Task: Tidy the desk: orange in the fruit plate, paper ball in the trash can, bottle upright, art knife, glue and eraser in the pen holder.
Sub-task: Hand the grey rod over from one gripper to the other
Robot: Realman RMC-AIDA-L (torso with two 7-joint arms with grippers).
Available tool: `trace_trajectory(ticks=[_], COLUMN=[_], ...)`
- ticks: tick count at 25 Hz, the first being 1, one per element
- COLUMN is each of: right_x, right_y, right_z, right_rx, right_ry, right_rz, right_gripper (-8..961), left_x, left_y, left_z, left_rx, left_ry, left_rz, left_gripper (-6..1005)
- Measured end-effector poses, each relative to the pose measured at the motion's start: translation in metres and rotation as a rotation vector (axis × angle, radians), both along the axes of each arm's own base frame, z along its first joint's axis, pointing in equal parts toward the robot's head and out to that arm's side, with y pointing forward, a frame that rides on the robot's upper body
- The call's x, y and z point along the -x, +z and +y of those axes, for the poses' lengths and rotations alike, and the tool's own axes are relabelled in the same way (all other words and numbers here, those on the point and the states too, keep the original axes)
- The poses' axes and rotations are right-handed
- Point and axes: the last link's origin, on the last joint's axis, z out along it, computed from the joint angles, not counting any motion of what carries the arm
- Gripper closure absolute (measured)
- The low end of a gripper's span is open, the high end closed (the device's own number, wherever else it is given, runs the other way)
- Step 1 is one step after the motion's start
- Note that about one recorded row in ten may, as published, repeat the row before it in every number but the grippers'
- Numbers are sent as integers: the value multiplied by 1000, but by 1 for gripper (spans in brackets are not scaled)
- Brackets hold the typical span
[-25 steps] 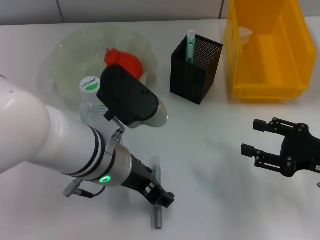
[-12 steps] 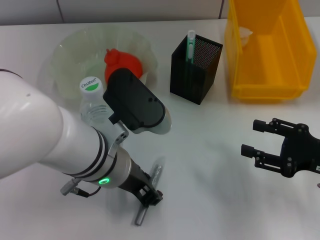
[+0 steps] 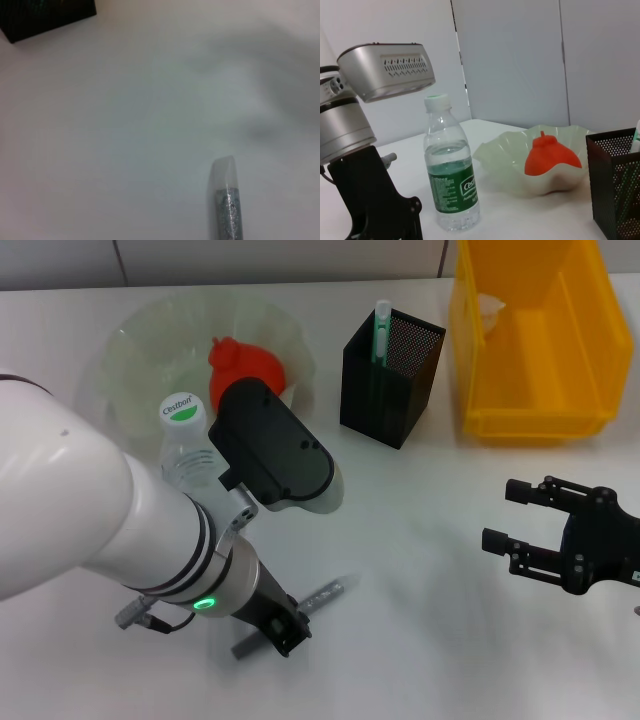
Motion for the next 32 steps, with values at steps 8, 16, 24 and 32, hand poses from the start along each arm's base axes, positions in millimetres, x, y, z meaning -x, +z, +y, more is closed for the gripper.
trace_trajectory(ticks=[8, 16, 24, 32], right_x=[2, -9, 11, 29], right_y=[14, 65, 61, 34], right_z=[3, -10, -24, -9], right_rx=[-78, -302, -208, -116], right_ry=[-37, -137, -24, -5], right_rz=[95, 484, 631, 637], right_gripper=[245, 245, 245, 246], left_x=[-22, -63, -91, -93], left_y=[10, 31, 31, 17], left_z=[-1, -6, -16, -13], left_rx=[-41, -148, -326, -254], left_ry=[-70, -250, -561, -578], left_rz=[-60, -254, -565, -732], left_gripper=[853, 852, 853, 854])
